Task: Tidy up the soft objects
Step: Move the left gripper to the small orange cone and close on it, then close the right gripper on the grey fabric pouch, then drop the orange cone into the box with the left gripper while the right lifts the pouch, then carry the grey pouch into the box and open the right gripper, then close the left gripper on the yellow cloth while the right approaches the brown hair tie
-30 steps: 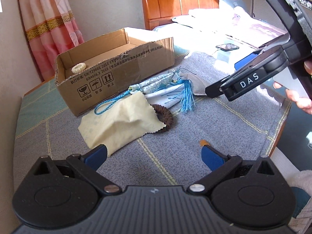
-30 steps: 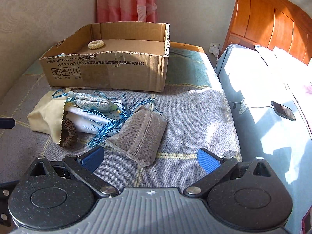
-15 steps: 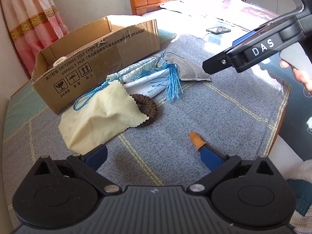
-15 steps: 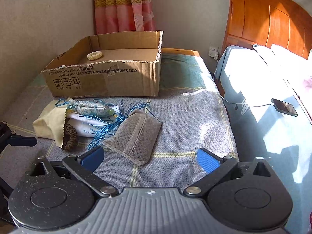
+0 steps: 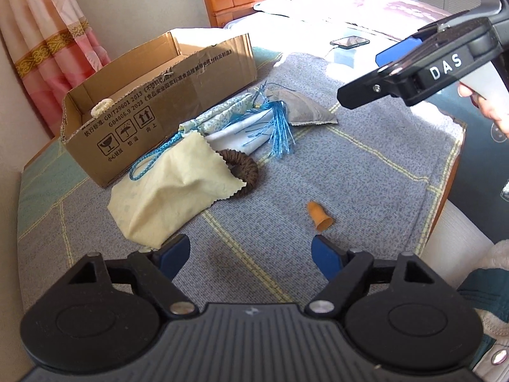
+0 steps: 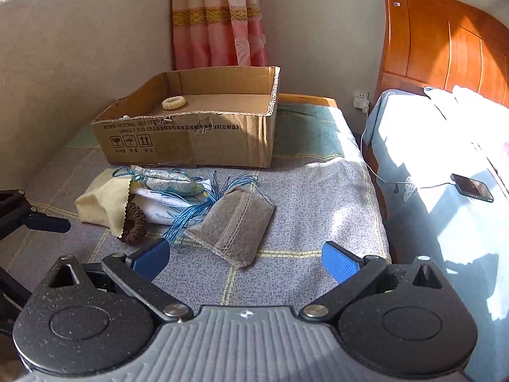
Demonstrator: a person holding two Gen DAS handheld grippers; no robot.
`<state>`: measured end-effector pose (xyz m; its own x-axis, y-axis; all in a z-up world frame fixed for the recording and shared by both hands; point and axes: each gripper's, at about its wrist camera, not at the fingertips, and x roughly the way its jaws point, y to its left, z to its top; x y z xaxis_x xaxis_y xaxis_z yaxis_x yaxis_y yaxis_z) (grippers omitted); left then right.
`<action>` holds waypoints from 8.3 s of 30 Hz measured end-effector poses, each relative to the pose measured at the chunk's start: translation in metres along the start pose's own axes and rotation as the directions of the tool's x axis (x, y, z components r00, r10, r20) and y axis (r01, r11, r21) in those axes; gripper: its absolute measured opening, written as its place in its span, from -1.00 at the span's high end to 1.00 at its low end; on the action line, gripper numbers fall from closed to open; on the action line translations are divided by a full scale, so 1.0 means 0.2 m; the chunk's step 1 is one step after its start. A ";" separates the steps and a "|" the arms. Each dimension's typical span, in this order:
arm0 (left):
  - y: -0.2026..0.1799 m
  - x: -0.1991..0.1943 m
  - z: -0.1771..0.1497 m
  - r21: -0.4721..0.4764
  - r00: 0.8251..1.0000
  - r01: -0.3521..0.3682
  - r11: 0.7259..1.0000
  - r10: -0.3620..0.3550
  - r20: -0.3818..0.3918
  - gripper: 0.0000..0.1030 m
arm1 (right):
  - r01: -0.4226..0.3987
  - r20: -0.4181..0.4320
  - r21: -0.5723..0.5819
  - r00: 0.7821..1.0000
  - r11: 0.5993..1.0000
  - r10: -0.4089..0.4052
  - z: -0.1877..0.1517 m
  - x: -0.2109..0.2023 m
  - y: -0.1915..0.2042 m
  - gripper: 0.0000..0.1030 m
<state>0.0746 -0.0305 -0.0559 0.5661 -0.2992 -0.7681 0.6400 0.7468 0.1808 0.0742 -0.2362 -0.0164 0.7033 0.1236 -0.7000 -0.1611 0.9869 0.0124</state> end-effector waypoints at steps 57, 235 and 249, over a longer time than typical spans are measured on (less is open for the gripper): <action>0.14 0.08 -0.05 -0.223 0.994 0.076 0.972 -0.057 0.088 0.61 | 0.135 -0.131 -0.037 0.982 0.990 -0.138 0.08 0.37 0.02 -1.00; 0.43 0.22 0.17 -0.392 0.993 -0.084 0.916 0.112 0.048 -0.99 | 0.026 -0.122 -0.075 0.992 0.997 -0.035 0.09 0.28 0.17 -1.00; 0.61 0.20 -0.02 -0.480 0.986 -0.147 0.865 0.164 -0.007 -0.99 | -0.218 -0.193 -0.264 0.966 0.939 0.170 0.00 0.29 0.46 -1.00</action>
<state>0.1743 0.0514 -0.0676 0.6601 -0.1684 -0.7320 0.2208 0.9750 -0.0252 0.0997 -0.1376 -0.0556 0.5189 0.2673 -0.8120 -0.4877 0.8727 -0.0244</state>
